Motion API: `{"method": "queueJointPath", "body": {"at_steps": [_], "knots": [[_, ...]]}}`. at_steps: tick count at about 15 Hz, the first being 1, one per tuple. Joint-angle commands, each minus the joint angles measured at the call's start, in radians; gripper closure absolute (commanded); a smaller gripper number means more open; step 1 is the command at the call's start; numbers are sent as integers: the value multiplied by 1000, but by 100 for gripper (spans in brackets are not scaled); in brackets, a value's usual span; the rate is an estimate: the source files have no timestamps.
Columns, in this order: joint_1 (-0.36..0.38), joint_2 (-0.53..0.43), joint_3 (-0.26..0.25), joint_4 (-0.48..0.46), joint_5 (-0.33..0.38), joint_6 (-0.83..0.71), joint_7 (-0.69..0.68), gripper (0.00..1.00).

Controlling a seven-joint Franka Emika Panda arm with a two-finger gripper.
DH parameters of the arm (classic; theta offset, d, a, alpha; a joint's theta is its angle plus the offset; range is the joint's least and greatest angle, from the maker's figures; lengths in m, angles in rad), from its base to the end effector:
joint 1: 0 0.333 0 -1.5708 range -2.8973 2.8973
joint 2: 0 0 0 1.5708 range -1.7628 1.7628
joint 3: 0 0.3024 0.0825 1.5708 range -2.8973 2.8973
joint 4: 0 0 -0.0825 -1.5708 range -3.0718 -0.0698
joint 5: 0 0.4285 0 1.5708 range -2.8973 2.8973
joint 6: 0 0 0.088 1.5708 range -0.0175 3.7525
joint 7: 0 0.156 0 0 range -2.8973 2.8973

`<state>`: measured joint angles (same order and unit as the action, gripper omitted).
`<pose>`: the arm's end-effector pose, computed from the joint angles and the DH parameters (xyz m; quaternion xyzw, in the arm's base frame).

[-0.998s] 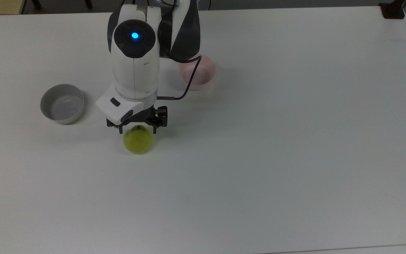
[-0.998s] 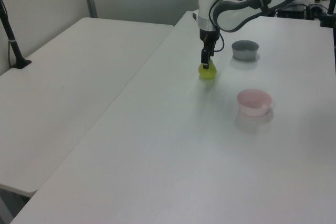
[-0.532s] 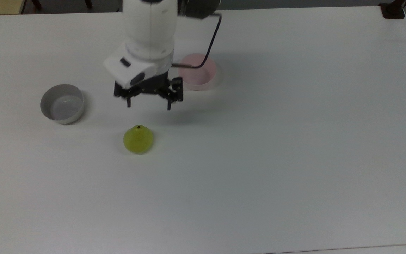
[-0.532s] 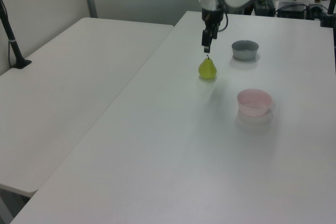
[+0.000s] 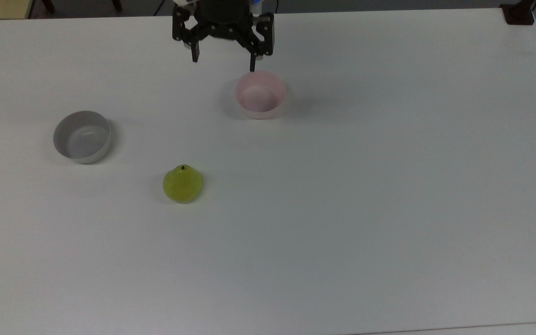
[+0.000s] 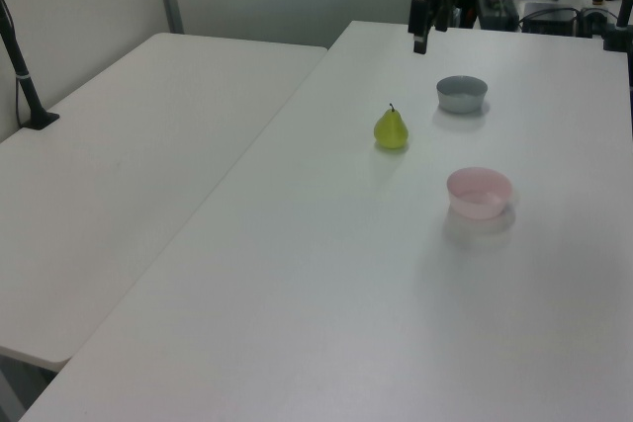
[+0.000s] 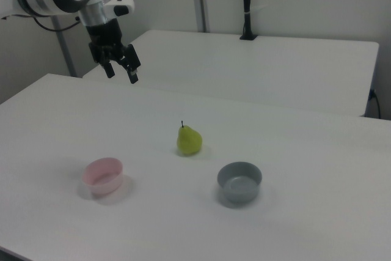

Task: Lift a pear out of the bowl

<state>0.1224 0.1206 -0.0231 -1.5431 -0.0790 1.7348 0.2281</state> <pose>0.6493 0.0542 0.5168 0.9968 -0.0591 0.0417 0.0342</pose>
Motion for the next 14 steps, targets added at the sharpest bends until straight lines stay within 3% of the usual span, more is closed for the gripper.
{"method": "queueJointPath", "body": {"at_steps": [1, 14], "knots": [[-4, -48, -4, -66, 24, -26, -24, 0], [-6, -67, -14, -61, 24, -72, -69, 0]]}}
